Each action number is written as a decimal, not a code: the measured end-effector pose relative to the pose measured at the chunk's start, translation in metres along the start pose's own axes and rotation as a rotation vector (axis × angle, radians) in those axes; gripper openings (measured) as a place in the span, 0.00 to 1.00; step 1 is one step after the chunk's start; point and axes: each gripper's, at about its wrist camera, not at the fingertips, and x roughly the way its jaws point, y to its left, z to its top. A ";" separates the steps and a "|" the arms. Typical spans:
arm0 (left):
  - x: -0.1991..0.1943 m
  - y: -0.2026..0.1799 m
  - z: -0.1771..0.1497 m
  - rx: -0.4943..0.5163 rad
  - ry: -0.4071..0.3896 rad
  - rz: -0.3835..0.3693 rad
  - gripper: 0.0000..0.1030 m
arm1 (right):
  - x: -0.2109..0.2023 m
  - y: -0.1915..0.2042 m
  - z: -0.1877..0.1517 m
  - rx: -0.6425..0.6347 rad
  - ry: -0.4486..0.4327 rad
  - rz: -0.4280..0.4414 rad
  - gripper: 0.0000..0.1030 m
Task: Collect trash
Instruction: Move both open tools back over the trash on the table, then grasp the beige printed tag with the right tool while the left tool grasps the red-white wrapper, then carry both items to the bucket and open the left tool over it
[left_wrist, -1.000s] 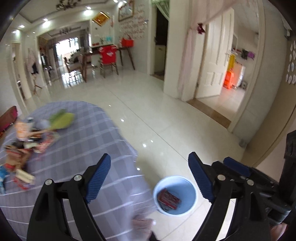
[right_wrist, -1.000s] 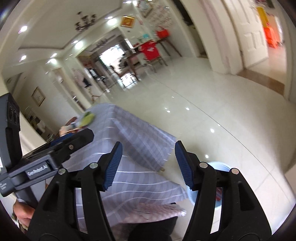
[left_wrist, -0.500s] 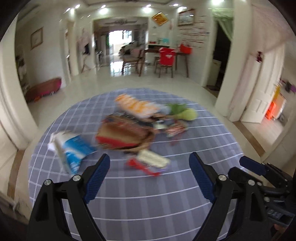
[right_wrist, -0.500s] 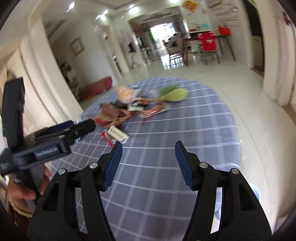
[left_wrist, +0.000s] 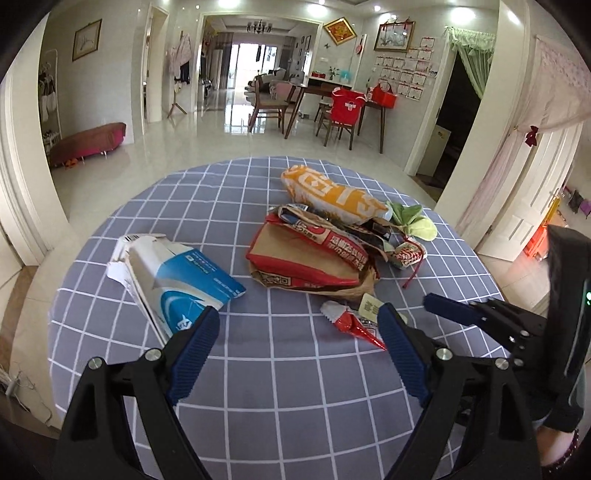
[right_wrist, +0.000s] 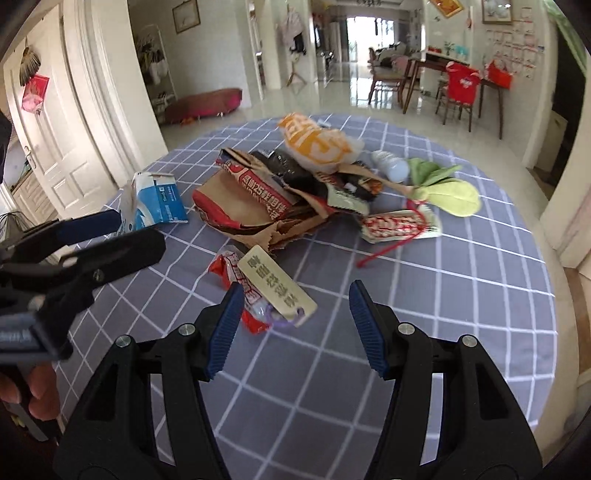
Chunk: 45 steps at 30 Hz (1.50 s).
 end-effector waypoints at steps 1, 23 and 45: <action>0.002 0.001 0.000 -0.005 0.006 -0.009 0.83 | 0.004 0.001 0.002 -0.016 0.012 -0.001 0.57; 0.067 -0.042 0.001 -0.027 0.146 -0.060 0.18 | -0.026 -0.059 -0.015 0.111 -0.036 0.080 0.05; 0.020 -0.088 -0.002 0.053 0.039 -0.026 0.15 | -0.056 -0.066 -0.032 0.166 -0.073 0.083 0.36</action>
